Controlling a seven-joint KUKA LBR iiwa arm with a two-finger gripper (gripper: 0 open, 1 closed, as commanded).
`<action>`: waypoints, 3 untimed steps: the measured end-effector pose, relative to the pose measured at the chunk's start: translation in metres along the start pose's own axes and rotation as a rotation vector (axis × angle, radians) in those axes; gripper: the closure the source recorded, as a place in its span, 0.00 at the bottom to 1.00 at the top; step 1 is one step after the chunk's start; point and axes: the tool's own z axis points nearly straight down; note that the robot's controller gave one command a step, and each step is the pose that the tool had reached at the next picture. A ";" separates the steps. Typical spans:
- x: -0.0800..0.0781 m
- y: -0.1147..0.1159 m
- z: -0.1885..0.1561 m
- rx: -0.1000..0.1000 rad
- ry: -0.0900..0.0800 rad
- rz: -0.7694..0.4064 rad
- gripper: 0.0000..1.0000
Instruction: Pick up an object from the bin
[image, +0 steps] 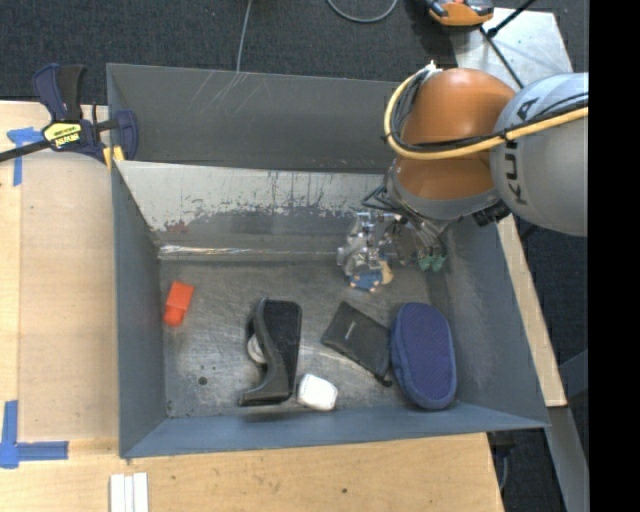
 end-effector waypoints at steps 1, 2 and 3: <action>0.029 -0.033 -0.001 0.001 0.009 -0.056 1.00; 0.032 0.004 0.013 -0.005 0.010 -0.822 1.00; 0.071 -0.041 -0.005 -0.002 0.010 -0.875 1.00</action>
Offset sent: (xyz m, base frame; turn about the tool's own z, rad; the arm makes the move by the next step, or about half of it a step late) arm -0.0271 -0.0326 -0.0003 -0.0589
